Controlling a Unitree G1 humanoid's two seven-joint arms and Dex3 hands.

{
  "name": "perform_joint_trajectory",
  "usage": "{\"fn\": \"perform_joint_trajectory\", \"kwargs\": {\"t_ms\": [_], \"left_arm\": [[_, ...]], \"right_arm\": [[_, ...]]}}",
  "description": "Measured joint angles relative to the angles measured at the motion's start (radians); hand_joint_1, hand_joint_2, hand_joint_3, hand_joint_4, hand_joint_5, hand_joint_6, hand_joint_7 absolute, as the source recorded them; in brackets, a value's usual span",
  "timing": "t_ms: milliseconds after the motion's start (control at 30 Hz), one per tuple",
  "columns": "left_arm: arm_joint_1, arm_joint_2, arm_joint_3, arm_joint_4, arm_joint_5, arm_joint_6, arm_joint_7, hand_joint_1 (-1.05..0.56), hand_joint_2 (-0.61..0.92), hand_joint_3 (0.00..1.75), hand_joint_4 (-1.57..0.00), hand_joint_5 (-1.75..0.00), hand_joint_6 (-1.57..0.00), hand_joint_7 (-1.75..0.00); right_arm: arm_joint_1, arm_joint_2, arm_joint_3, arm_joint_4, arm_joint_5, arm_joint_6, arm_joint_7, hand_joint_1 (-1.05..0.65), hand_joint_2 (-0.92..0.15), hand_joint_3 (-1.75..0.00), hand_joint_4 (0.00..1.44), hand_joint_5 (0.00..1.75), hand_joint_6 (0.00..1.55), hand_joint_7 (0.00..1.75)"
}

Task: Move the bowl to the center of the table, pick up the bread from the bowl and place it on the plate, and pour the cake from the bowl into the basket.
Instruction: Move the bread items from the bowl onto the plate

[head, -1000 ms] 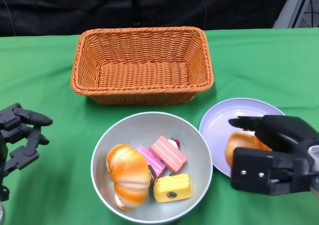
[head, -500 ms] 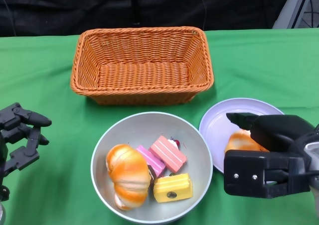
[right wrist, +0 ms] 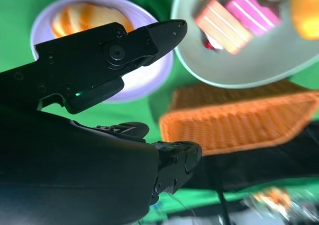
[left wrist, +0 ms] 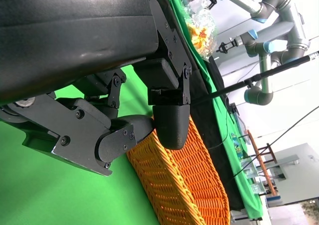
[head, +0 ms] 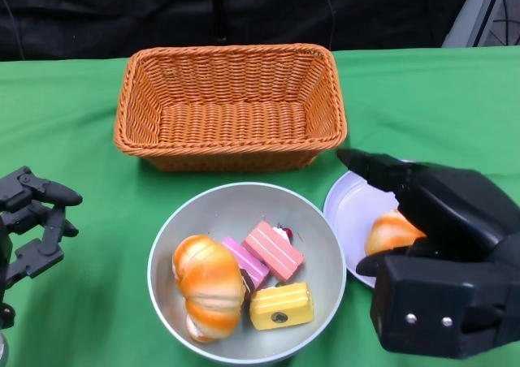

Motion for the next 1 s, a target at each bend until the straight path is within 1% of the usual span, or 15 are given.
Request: {"fn": "perform_joint_trajectory", "kwargs": {"t_ms": [67, 133, 233, 400, 600, 700, 800, 1000], "left_arm": [[0.003, 0.000, 0.000, -0.007, -0.001, 0.000, 0.000, -0.08, 0.65, 0.93, -0.79, -1.44, -0.80, -1.19], [0.004, 0.000, -0.002, -0.012, 0.000, 0.000, 0.000, -0.10, 0.67, 0.89, -0.79, -1.43, -0.80, -1.19], [0.004, 0.000, -0.004, -0.013, 0.000, 0.000, 0.000, -0.11, 0.67, 0.89, -0.79, -1.43, -0.82, -1.15], [0.007, -0.002, -0.004, -0.019, 0.000, 0.000, 0.000, -0.12, 0.65, 0.90, -0.79, -1.43, -0.84, -1.13], [0.024, -0.001, -0.003, -0.032, -0.005, 0.000, -0.002, -0.11, 0.66, 0.91, -0.79, -1.44, -0.83, -1.14], [0.028, -0.001, -0.002, -0.040, -0.006, 0.000, -0.018, -0.10, 0.67, 0.89, -0.79, -1.45, -0.82, -1.15], [0.037, -0.002, -0.001, -0.048, -0.008, 0.000, -0.018, -0.11, 0.68, 0.88, -0.79, -1.45, -0.82, -1.15], [0.041, -0.002, 0.000, -0.052, -0.004, 0.000, -0.017, -0.13, 0.68, 0.86, -0.79, -1.46, -0.84, -1.14]], "right_arm": [[0.011, 0.004, -0.009, -0.050, 0.033, -0.011, 0.000, -0.73, -0.86, 0.00, 0.38, 0.07, 0.22, 0.02], [0.017, 0.013, -0.013, -0.089, 0.062, -0.020, 0.000, -0.73, -0.86, 0.00, 0.40, 0.08, 0.23, 0.02], [0.021, 0.021, -0.008, -0.128, 0.087, -0.031, 0.001, -0.74, -0.84, 0.00, 0.43, 0.08, 0.26, 0.02], [0.010, 0.029, 0.038, -0.108, 0.106, -0.047, 0.002, -0.75, -0.85, 0.00, 0.45, 0.08, 0.29, 0.02], [-0.040, 0.054, 0.109, 0.005, 0.111, -0.097, -0.002, -0.78, -0.87, -0.01, 0.46, 0.06, 0.31, 0.02], [-0.086, 0.071, 0.157, 0.105, 0.104, -0.145, -0.022, -0.78, -0.87, 0.00, 0.48, 0.06, 0.33, 0.02], [-0.142, 0.099, 0.207, 0.247, 0.082, -0.211, -0.075, -0.80, -0.88, -0.01, 0.48, 0.05, 0.34, 0.01], [-0.224, 0.144, 0.289, 0.452, 0.025, -0.272, -0.118, -0.83, -0.91, -0.01, 0.47, 0.03, 0.30, 0.00]]}}
